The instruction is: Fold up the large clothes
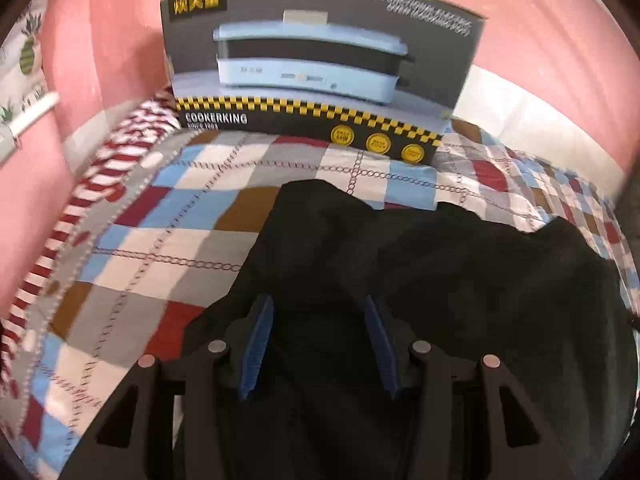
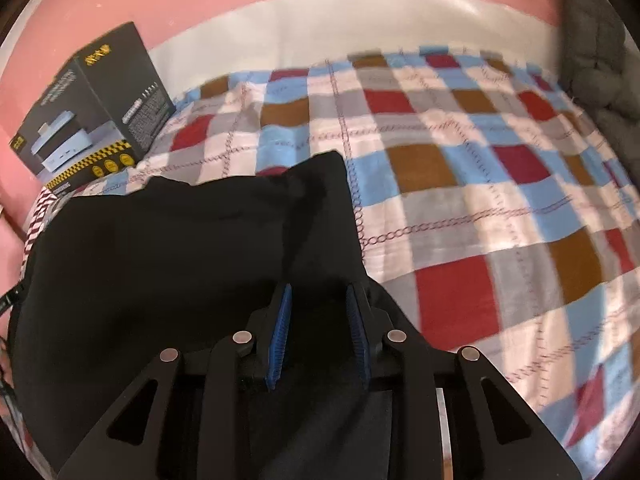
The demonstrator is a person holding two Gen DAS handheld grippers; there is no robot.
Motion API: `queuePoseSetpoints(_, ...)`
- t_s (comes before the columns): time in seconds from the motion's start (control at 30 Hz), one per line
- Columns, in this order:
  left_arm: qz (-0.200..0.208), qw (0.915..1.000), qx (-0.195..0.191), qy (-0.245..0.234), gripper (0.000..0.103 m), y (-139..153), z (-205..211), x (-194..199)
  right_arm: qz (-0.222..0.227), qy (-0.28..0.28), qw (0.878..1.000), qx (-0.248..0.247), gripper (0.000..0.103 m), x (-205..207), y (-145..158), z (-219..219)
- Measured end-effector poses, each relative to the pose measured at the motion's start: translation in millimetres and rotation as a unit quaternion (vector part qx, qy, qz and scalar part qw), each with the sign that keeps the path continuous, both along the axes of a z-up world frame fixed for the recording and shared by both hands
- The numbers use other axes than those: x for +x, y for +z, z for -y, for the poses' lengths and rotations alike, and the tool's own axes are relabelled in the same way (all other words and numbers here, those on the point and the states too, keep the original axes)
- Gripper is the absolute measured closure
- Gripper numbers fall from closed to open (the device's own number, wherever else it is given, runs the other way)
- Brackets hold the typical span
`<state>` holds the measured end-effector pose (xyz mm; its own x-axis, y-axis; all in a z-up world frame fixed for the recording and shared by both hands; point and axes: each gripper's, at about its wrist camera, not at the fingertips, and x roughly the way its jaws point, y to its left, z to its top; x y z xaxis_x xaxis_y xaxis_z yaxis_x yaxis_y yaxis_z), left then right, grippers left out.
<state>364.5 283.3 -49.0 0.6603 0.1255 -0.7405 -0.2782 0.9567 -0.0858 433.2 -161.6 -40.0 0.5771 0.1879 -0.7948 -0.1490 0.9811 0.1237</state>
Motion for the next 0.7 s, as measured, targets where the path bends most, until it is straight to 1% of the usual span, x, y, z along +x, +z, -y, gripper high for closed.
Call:
queuePoseSetpoints(0.1,0.018,0.9998,0.000,-0.010,0.053,21,8,-33,0.018,0.012,1.000,0.010,0.073,-29,19,3)
queuePoseSetpoints(0.17,0.036,0.9991,-0.008,-0.019,0.053,33,19,-65,0.027,0.018,0.999,0.023,0.073,-60,29,11)
queuePoseSetpoints(0.27,0.051,0.9977,-0.027,-0.036,0.053,38,37,-112,0.026,0.031,0.999,0.032,0.073,-105,31,18)
queuePoseSetpoints(0.3,0.051,0.9976,-0.025,-0.039,0.053,36,43,-125,0.023,0.035,0.999,0.032,0.073,-117,29,20)
queuePoseSetpoints(0.37,0.044,0.9982,-0.021,-0.034,0.053,28,50,-149,0.015,0.031,0.999,0.026,0.073,-142,20,26)
queuePoseSetpoints(0.4,0.034,0.9986,-0.027,-0.030,0.052,20,52,-158,0.007,0.029,0.999,0.024,0.073,-148,15,29)
queuePoseSetpoints(0.47,-0.003,0.9988,-0.046,-0.017,0.053,1,50,-168,-0.025,0.013,0.999,0.017,0.073,-160,-4,39)
queuePoseSetpoints(0.53,-0.028,0.9982,-0.053,-0.006,0.053,-9,48,-174,-0.041,0.007,0.999,0.022,0.071,-163,-10,46)
queuePoseSetpoints(0.6,-0.031,0.9982,-0.051,-0.004,0.053,-4,51,-182,-0.038,0.003,0.999,0.024,0.071,-170,-1,49)
queuePoseSetpoints(0.67,-0.019,0.9978,-0.063,-0.009,0.053,7,56,-193,-0.024,0.013,0.999,0.026,0.071,-181,13,47)
queuePoseSetpoints(0.7,-0.015,0.9979,-0.061,-0.013,0.053,13,61,-200,-0.017,0.019,0.999,0.025,0.071,-187,20,46)
